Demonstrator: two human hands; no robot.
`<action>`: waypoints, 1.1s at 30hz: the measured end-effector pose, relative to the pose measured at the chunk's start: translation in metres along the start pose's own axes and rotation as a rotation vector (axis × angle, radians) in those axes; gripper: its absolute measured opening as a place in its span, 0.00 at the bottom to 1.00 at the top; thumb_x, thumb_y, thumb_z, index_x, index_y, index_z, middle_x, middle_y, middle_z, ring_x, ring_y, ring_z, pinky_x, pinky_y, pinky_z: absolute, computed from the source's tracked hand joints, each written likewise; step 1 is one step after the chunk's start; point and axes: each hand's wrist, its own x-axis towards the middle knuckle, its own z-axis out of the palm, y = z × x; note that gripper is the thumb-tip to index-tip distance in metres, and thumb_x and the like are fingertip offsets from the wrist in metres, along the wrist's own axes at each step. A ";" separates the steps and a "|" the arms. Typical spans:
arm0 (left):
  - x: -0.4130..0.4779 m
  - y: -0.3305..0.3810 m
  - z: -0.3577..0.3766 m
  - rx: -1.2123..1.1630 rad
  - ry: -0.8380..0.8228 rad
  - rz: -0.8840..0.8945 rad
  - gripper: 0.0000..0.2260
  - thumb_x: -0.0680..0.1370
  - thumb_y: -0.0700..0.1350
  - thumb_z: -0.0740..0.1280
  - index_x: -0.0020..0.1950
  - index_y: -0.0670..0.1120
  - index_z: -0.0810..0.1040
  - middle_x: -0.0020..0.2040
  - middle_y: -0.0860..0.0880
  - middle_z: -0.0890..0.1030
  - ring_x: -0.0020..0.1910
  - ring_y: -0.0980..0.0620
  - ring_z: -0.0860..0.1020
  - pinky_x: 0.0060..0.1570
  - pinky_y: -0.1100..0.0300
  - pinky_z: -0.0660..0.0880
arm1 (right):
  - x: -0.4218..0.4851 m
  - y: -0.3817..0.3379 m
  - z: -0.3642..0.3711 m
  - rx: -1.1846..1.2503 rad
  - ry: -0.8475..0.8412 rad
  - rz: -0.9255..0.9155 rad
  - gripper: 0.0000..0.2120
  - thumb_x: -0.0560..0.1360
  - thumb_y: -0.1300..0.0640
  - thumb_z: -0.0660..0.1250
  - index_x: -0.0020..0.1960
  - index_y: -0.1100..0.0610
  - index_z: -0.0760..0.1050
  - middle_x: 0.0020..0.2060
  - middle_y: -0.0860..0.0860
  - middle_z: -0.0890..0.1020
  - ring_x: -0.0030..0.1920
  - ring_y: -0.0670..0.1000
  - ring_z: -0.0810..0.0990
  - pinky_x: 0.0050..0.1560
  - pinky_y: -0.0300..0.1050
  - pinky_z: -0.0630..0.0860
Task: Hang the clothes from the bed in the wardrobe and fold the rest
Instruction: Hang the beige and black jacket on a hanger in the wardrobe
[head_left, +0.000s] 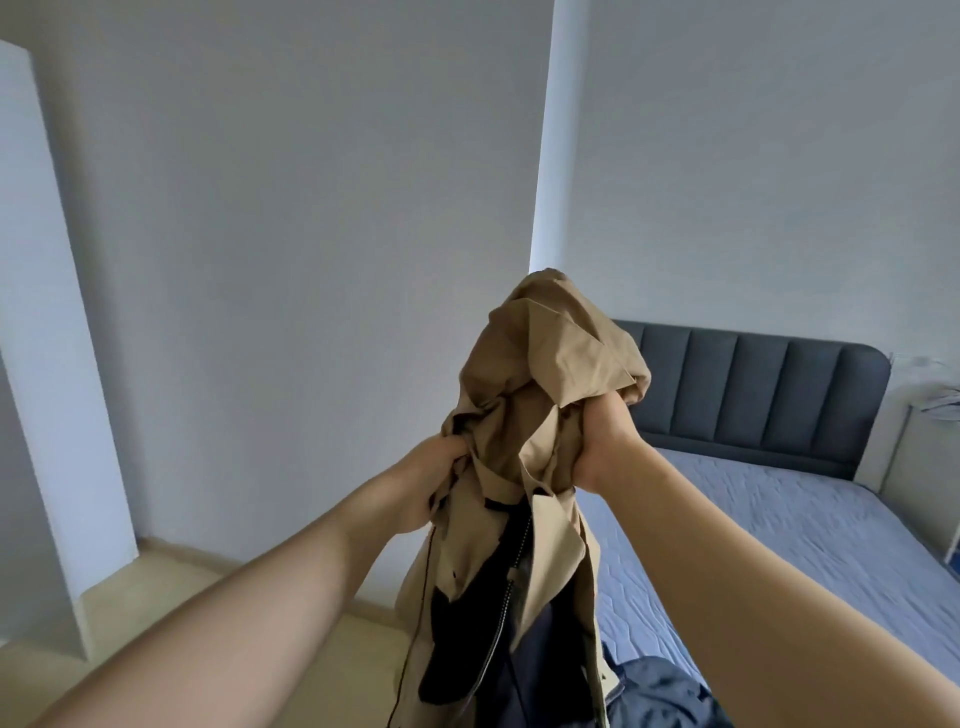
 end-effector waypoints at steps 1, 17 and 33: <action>-0.001 -0.001 -0.001 0.014 -0.028 -0.005 0.07 0.78 0.45 0.61 0.49 0.45 0.78 0.40 0.47 0.84 0.38 0.51 0.83 0.35 0.61 0.78 | 0.000 -0.003 -0.001 0.005 -0.009 -0.006 0.14 0.76 0.46 0.62 0.35 0.53 0.72 0.24 0.48 0.77 0.32 0.48 0.75 0.39 0.41 0.73; -0.014 0.028 0.019 -0.171 0.299 -0.051 0.12 0.77 0.41 0.59 0.37 0.46 0.78 0.24 0.45 0.79 0.26 0.49 0.79 0.34 0.59 0.69 | 0.003 -0.010 -0.027 -0.326 0.044 -0.096 0.10 0.79 0.52 0.57 0.42 0.55 0.71 0.36 0.52 0.76 0.36 0.49 0.74 0.35 0.42 0.71; -0.035 0.062 0.020 -0.232 0.258 -0.014 0.12 0.76 0.46 0.64 0.35 0.43 0.78 0.28 0.45 0.79 0.28 0.47 0.78 0.30 0.59 0.75 | -0.009 0.015 -0.020 -0.453 -0.049 -0.069 0.17 0.81 0.63 0.52 0.34 0.57 0.64 0.26 0.52 0.70 0.26 0.47 0.69 0.30 0.39 0.64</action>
